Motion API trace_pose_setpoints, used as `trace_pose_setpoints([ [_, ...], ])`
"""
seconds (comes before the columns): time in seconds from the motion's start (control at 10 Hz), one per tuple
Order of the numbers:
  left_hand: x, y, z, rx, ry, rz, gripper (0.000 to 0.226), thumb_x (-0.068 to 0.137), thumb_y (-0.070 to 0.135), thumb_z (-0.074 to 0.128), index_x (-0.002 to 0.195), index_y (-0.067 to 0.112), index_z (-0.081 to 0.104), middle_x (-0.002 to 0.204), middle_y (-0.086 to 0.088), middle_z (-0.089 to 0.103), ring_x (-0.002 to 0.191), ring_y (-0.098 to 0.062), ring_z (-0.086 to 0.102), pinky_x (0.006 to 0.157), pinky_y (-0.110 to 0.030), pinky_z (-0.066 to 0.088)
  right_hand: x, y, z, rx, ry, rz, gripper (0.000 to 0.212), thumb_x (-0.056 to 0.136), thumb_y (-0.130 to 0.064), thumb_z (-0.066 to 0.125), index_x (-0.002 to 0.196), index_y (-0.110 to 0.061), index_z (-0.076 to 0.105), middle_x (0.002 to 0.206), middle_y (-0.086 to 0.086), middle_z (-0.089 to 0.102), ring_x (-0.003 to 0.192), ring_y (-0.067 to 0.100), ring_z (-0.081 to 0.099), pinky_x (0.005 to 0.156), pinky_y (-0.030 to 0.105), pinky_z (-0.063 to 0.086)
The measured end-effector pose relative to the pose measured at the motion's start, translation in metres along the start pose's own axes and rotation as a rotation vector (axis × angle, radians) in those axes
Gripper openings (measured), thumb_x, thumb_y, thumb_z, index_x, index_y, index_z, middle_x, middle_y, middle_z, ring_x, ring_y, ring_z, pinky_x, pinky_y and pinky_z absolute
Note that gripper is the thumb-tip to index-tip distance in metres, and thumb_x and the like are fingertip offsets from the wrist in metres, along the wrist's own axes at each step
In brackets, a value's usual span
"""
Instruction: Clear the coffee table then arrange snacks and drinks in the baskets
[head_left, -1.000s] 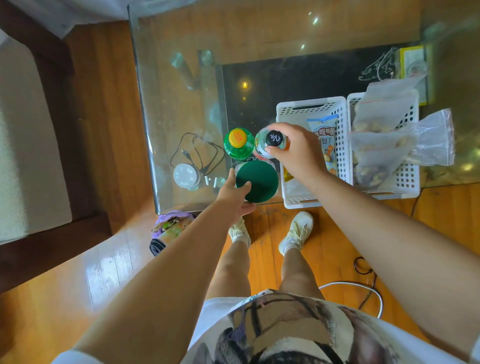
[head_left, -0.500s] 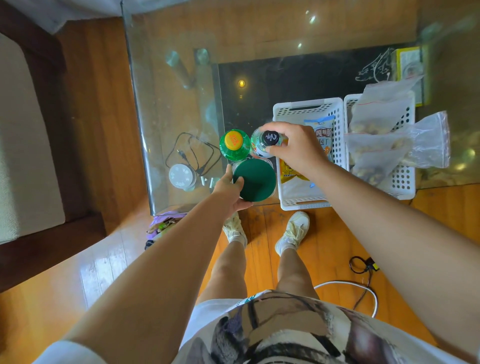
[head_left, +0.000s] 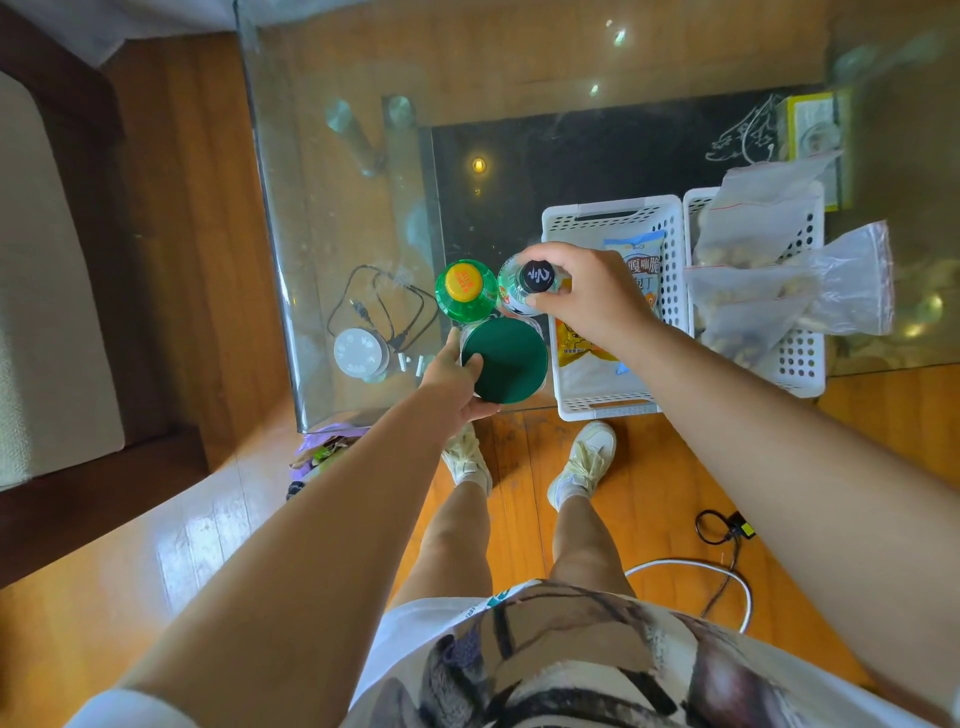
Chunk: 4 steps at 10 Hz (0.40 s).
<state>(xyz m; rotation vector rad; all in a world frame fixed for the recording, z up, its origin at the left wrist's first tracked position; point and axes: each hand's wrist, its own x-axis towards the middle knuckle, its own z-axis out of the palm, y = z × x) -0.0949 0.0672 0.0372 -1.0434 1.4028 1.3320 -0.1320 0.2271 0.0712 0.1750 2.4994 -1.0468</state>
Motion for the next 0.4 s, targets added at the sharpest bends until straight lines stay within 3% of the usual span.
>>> trace_pose_setpoints([
  [0.1, 0.000, 0.001, -0.002, -0.020, -0.011, -0.014, 0.053, 0.099, 0.013, 0.038, 0.144, 0.038, 0.024, 0.146, -0.005, 0.029, 0.105, -0.041, 0.060, 0.086, -0.049, 0.054, 0.000, 0.005, 0.002, 0.017, -0.012, 0.020, 0.048, 0.077, -0.018, 0.070, 0.123, -0.025, 0.056, 0.119, 0.002, 0.065, 0.110, 0.021, 0.059, 0.089, 0.035, 0.052],
  [0.2, -0.005, 0.003, -0.006, 0.062, 0.002, -0.052, 0.048, 0.097, 0.020, 0.046, 0.141, 0.025, 0.027, 0.125, -0.003, 0.037, 0.084, -0.036, 0.065, 0.081, -0.047, 0.056, -0.009, 0.010, 0.011, 0.071, -0.039, 0.052, 0.063, 0.077, -0.013, 0.071, 0.133, -0.022, 0.046, 0.136, 0.001, 0.053, 0.123, 0.020, 0.050, 0.097, 0.031, 0.045],
  [0.3, -0.014, 0.007, -0.011, 0.118, 0.057, -0.072, 0.035, 0.093, 0.026, 0.053, 0.124, 0.014, 0.040, 0.102, -0.001, 0.045, 0.081, -0.026, 0.058, 0.079, -0.041, 0.055, -0.020, 0.008, 0.014, 0.138, -0.024, 0.095, 0.072, 0.076, -0.010, 0.071, 0.139, -0.022, 0.037, 0.143, 0.000, 0.044, 0.131, 0.018, 0.041, 0.102, 0.033, 0.040],
  [0.4, -0.023, 0.004, -0.014, 0.093, 0.148, -0.008, 0.018, 0.091, 0.021, 0.055, 0.106, 0.014, 0.046, 0.088, -0.001, 0.047, 0.091, -0.021, 0.053, 0.087, -0.040, 0.051, -0.042, 0.012, 0.012, 0.274, -0.003, 0.193, 0.068, 0.080, -0.010, 0.069, 0.139, -0.022, 0.037, 0.142, 0.004, 0.044, 0.129, 0.019, 0.043, 0.101, 0.036, 0.041],
])
